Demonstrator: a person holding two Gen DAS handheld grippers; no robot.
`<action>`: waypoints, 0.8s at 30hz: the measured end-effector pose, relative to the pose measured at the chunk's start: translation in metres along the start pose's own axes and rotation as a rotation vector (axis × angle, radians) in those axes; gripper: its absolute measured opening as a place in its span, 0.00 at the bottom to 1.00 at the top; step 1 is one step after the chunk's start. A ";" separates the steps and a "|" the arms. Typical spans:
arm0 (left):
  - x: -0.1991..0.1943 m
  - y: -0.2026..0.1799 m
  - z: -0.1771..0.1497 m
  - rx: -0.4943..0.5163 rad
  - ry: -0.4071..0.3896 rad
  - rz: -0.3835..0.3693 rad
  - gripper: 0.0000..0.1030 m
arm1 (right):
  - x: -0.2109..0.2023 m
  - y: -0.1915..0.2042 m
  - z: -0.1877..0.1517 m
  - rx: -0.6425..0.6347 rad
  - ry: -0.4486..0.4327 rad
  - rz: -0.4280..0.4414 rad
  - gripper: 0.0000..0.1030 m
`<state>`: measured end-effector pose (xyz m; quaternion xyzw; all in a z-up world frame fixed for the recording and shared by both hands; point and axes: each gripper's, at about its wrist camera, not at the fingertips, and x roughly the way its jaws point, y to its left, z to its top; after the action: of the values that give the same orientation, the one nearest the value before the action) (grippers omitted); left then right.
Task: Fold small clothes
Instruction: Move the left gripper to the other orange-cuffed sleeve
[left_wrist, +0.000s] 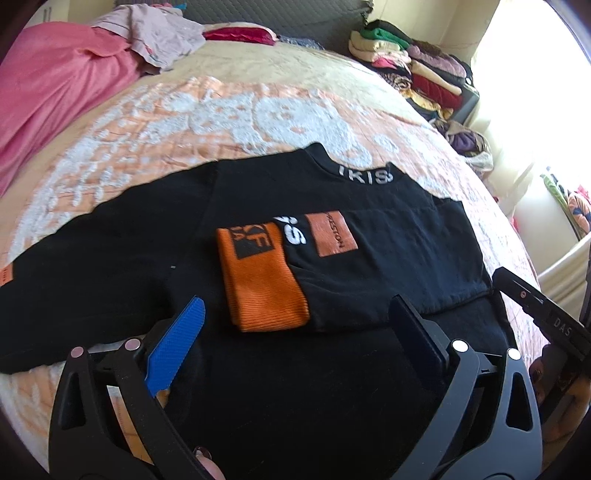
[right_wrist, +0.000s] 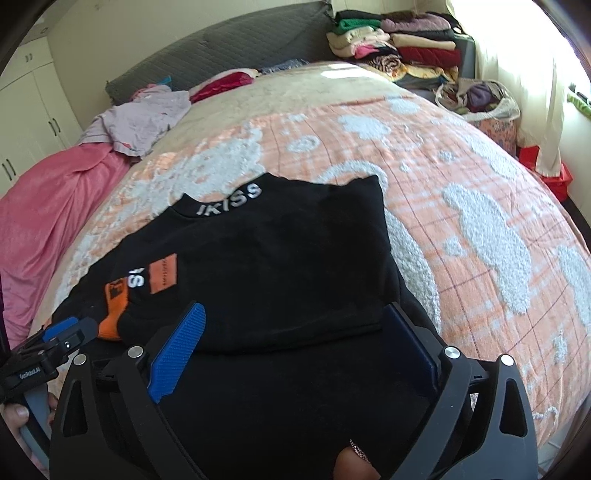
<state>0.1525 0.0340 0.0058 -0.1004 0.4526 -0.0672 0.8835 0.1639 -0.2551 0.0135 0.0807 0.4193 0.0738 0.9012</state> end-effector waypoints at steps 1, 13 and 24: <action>-0.002 0.001 0.000 -0.001 -0.006 0.007 0.91 | -0.003 0.003 0.000 -0.007 -0.005 0.004 0.94; -0.031 0.027 -0.003 -0.047 -0.048 0.048 0.91 | -0.022 0.037 0.003 -0.073 -0.047 0.045 0.94; -0.052 0.057 -0.009 -0.098 -0.078 0.095 0.91 | -0.028 0.078 0.007 -0.145 -0.065 0.115 0.94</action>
<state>0.1165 0.0989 0.0279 -0.1246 0.4248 0.0010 0.8967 0.1461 -0.1847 0.0547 0.0417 0.3780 0.1531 0.9121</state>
